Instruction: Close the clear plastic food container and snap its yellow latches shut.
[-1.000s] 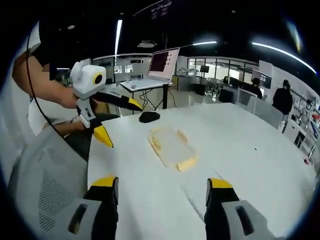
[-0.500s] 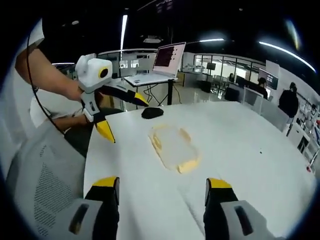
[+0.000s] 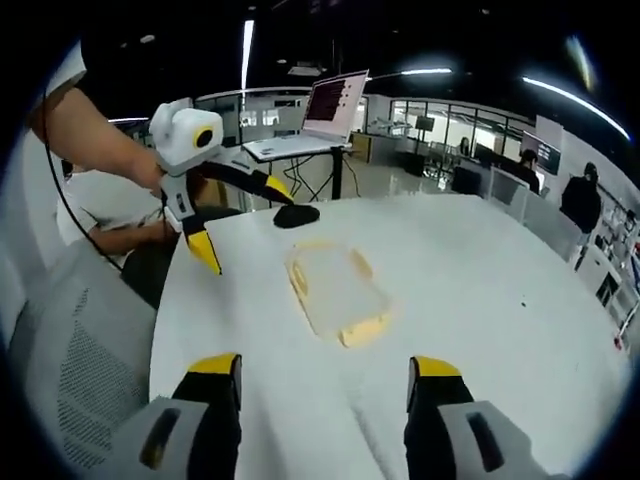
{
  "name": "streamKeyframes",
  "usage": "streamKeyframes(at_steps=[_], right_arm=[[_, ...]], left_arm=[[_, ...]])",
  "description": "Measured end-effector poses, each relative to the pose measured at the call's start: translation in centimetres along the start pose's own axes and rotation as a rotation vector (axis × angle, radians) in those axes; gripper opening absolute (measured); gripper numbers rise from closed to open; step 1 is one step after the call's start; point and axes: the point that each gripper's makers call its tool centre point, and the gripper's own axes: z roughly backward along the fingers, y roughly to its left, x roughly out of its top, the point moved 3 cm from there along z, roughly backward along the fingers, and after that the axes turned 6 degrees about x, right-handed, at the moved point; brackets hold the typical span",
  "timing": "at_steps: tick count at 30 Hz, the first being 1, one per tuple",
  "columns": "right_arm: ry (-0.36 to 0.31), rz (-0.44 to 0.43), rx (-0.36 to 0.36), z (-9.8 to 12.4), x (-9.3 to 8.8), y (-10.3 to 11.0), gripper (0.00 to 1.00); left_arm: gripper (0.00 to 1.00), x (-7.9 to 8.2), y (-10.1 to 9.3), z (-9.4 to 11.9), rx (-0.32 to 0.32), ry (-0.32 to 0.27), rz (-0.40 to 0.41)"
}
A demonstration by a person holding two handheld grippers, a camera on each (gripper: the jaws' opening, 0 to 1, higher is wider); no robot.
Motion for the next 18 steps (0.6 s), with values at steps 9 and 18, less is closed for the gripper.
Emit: streamKeyframes(at_steps=[9, 18], right_arm=[[0.039, 0.058, 0.022, -1.4, 0.4, -1.2, 0.66], [0.076, 0.098, 0.045, -2.6, 0.7, -2.3, 0.65]], left_arm=[[0.85, -0.7, 1.2, -0.6, -0.031, 0.026, -0.048], [0.80, -1.0, 2.9, -1.5, -0.055, 0.047, -0.086]])
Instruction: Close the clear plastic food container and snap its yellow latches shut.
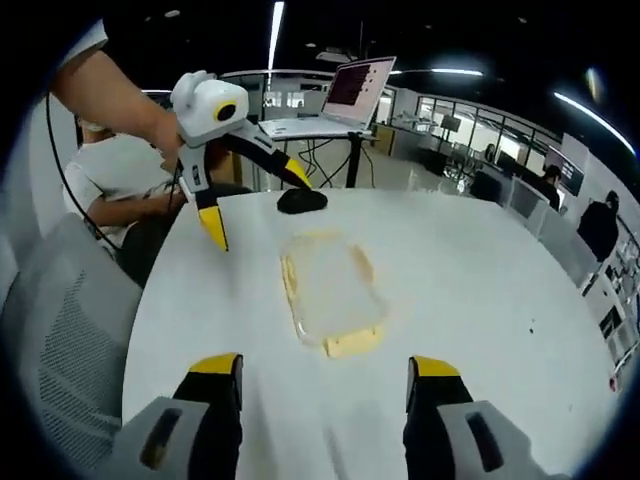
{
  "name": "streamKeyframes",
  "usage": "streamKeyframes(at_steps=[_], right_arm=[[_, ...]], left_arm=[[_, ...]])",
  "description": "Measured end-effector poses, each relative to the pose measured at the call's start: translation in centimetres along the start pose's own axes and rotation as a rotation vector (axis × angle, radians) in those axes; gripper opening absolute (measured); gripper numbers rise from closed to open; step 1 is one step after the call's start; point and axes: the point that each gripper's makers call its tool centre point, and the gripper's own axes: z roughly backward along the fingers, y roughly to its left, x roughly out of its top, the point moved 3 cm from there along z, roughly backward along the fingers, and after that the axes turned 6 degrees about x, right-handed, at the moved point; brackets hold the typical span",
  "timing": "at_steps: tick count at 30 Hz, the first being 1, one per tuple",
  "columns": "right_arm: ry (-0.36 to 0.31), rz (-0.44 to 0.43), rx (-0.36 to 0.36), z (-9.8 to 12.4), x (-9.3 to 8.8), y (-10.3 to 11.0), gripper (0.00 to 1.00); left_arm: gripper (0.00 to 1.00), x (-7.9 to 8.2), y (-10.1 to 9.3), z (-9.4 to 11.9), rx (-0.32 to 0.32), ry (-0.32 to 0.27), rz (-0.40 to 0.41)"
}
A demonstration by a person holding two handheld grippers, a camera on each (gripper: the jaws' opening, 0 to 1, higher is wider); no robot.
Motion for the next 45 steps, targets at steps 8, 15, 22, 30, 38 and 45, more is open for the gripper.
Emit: streamKeyframes(at_steps=[8, 15, 22, 30, 38, 45], right_arm=[[0.036, 0.047, 0.021, -1.0, 0.1, -0.8, 0.63], [0.052, 0.067, 0.037, -1.6, 0.3, -1.5, 0.63], [0.073, 0.091, 0.065, -2.6, 0.4, -1.4, 0.63], [0.112, 0.119, 0.093, -3.4, 0.0, -1.4, 0.62], [0.141, 0.144, 0.097, -4.0, -0.2, -2.2, 0.62], [0.171, 0.163, 0.113, -4.7, -0.3, -2.5, 0.60]], left_arm=[[0.80, -0.7, 0.3, -0.7, -0.055, 0.030, -0.056], [0.80, -1.0, 0.8, -1.1, -0.091, 0.050, -0.103], [0.78, -1.5, 1.0, -1.6, -0.137, 0.080, -0.149], [0.77, -2.5, 1.5, -2.3, -0.173, 0.130, -0.210], [0.75, -3.3, 2.4, -3.0, -0.203, 0.158, -0.248], [0.75, -3.8, 2.6, -3.5, -0.280, 0.198, -0.267]])
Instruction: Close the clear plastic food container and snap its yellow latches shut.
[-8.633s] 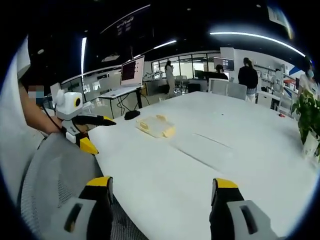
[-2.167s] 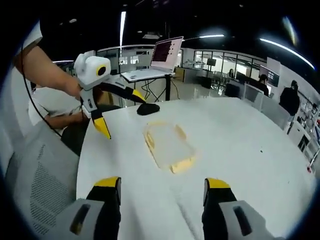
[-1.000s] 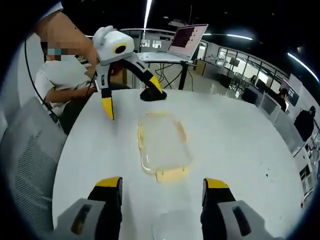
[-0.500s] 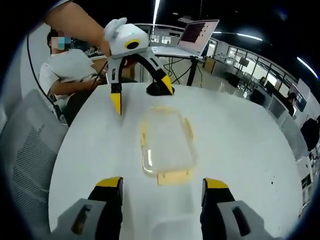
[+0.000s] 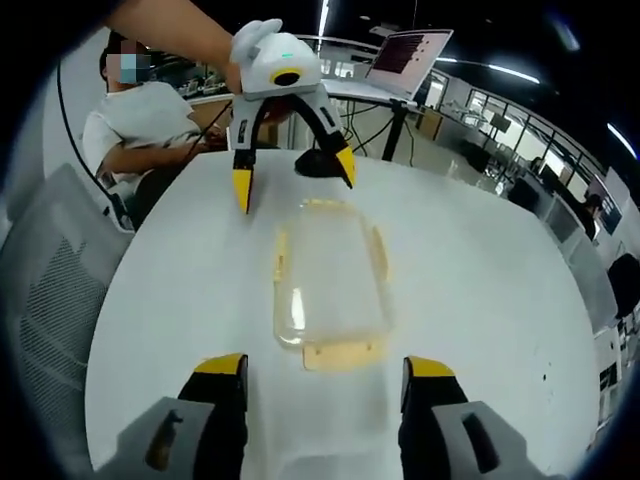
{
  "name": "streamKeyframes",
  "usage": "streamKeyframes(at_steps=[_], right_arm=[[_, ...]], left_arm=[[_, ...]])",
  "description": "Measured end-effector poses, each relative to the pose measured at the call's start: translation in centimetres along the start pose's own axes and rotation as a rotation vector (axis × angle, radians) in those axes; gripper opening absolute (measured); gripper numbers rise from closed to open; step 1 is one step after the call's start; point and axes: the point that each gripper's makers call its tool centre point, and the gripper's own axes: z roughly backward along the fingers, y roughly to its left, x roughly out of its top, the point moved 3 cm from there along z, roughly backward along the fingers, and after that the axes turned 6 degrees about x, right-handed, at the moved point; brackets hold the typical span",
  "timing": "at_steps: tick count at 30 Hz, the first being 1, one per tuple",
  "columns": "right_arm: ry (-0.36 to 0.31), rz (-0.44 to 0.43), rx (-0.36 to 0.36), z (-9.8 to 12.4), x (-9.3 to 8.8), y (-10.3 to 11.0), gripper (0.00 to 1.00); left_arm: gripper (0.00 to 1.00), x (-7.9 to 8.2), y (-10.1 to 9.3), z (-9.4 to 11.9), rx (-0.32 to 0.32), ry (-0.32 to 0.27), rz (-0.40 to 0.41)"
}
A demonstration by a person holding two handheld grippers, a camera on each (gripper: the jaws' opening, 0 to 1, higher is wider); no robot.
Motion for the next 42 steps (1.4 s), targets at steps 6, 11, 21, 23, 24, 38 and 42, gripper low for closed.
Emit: streamKeyframes(at_steps=[6, 11, 21, 23, 24, 38, 42], right_arm=[[0.016, -0.001, 0.018, -0.7, 0.1, -0.2, 0.57], [0.029, 0.003, 0.025, -1.2, 0.2, -0.7, 0.56], [0.058, 0.021, 0.063, -2.5, 0.4, -1.0, 0.53], [0.066, 0.032, 0.060, -2.7, 0.4, -1.1, 0.53], [0.070, 0.026, 0.065, -2.8, 0.3, -1.1, 0.54], [0.100, 0.031, 0.086, -3.6, -0.5, -1.5, 0.53], [0.101, 0.019, 0.094, -3.7, -0.7, -1.8, 0.54]], left_arm=[[0.75, -0.3, 0.5, -0.4, -0.019, 0.012, -0.033], [0.74, -0.5, 1.2, -0.6, -0.022, 0.019, -0.042], [0.68, -1.3, 1.9, -1.1, -0.049, 0.064, -0.082], [0.67, -1.5, 2.1, -1.2, -0.051, 0.076, -0.103], [0.66, -1.5, 2.1, -1.3, -0.058, 0.079, -0.111], [0.61, -1.9, 2.5, -2.1, -0.102, 0.101, -0.127], [0.59, -1.9, 2.5, -2.1, -0.111, 0.105, -0.133]])
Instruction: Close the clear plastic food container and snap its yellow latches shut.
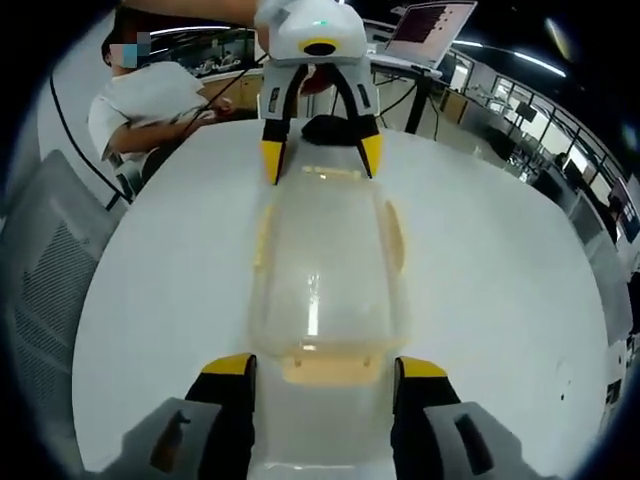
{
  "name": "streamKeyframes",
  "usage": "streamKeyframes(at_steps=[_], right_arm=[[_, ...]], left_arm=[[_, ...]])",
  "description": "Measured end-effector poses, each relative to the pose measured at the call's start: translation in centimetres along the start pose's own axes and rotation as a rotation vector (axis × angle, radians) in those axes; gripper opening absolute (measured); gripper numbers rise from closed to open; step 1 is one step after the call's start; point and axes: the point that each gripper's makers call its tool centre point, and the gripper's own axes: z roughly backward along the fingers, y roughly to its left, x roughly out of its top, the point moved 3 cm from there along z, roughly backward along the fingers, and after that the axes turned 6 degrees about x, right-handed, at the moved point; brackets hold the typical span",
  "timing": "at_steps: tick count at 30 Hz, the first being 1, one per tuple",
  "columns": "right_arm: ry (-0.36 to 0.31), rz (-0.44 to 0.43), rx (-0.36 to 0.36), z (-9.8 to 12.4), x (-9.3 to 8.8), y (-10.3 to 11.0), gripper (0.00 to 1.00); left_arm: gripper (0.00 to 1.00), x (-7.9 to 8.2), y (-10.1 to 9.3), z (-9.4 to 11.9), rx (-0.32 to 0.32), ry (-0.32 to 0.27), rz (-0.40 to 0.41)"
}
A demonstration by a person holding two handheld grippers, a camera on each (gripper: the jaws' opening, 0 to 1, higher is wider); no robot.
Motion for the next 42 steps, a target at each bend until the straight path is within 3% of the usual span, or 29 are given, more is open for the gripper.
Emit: streamKeyframes(at_steps=[11, 15, 21, 24, 33, 42], right_arm=[[-0.006, -0.029, 0.039, -0.06, -0.02, 0.19, 0.49], [0.000, -0.027, 0.036, 0.16, -0.08, 0.06, 0.37], [0.010, -0.015, 0.041, -0.06, -0.07, 0.06, 0.37], [0.008, -0.009, 0.044, -0.07, -0.05, 0.05, 0.37], [0.035, -0.019, 0.047, -0.20, 0.08, 0.09, 0.37], [0.075, -0.020, 0.054, -0.34, 0.26, -0.03, 0.38]], left_arm=[[0.51, -0.15, 0.06, 0.11, -0.024, -0.009, -0.028], [0.51, -0.17, 0.14, 0.14, -0.030, -0.007, -0.039], [0.46, -0.31, 0.32, 0.29, -0.035, 0.006, -0.078], [0.37, -0.48, 0.50, 0.34, -0.031, 0.011, -0.098], [0.39, -0.46, 0.43, 0.02, -0.040, 0.042, -0.071], [0.39, -0.51, 0.58, -0.24, -0.103, 0.074, -0.053]])
